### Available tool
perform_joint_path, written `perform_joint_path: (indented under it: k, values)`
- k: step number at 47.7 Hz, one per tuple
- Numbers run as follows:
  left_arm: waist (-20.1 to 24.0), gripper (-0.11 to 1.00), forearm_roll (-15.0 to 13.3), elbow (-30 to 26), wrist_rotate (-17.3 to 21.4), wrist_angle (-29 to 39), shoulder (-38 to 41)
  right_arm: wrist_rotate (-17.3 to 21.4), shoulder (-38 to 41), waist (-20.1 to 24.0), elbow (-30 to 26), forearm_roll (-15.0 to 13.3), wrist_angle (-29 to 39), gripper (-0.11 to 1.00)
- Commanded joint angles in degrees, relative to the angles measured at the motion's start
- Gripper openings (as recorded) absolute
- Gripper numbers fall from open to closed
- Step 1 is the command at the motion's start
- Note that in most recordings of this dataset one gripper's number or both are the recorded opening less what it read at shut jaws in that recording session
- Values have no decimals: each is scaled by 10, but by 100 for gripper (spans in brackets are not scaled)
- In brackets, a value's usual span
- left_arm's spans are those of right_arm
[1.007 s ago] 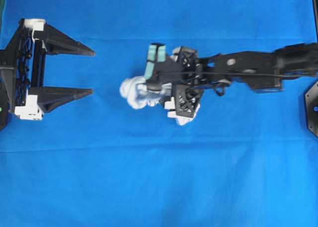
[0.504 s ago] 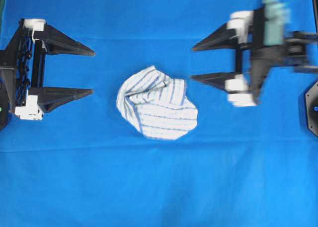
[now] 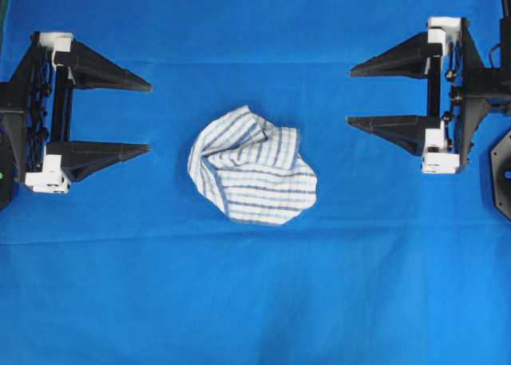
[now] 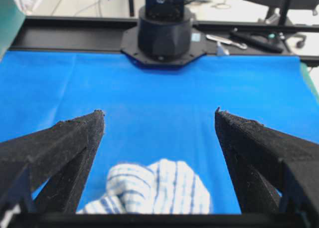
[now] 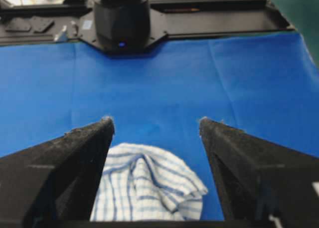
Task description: Hand over the towel.
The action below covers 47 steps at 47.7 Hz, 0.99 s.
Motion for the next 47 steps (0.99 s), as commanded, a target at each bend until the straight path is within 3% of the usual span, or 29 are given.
perform_joint_path:
  k: [1,15,22,32,38,47]
  values:
    - [-1,94,-1,-3,3,13,-18,-1,-16,2,-5,-1,-3,72]
    - [-1,93,-1,35,-1,158,-181,-4,-153,1,33,-8,82,70]
    - [-1,92,-1,83,1,212,-274,-4,-245,0,101,-15,96,70]
    - [-1,91,-1,170,1,229,-387,-4,-364,-10,209,-18,93,70]
    - [-2,91,-1,213,-7,229,-420,0,-381,-18,254,-15,82,70]
    - [-1,91,-2,239,-10,220,-430,3,-338,-22,286,-2,28,70]
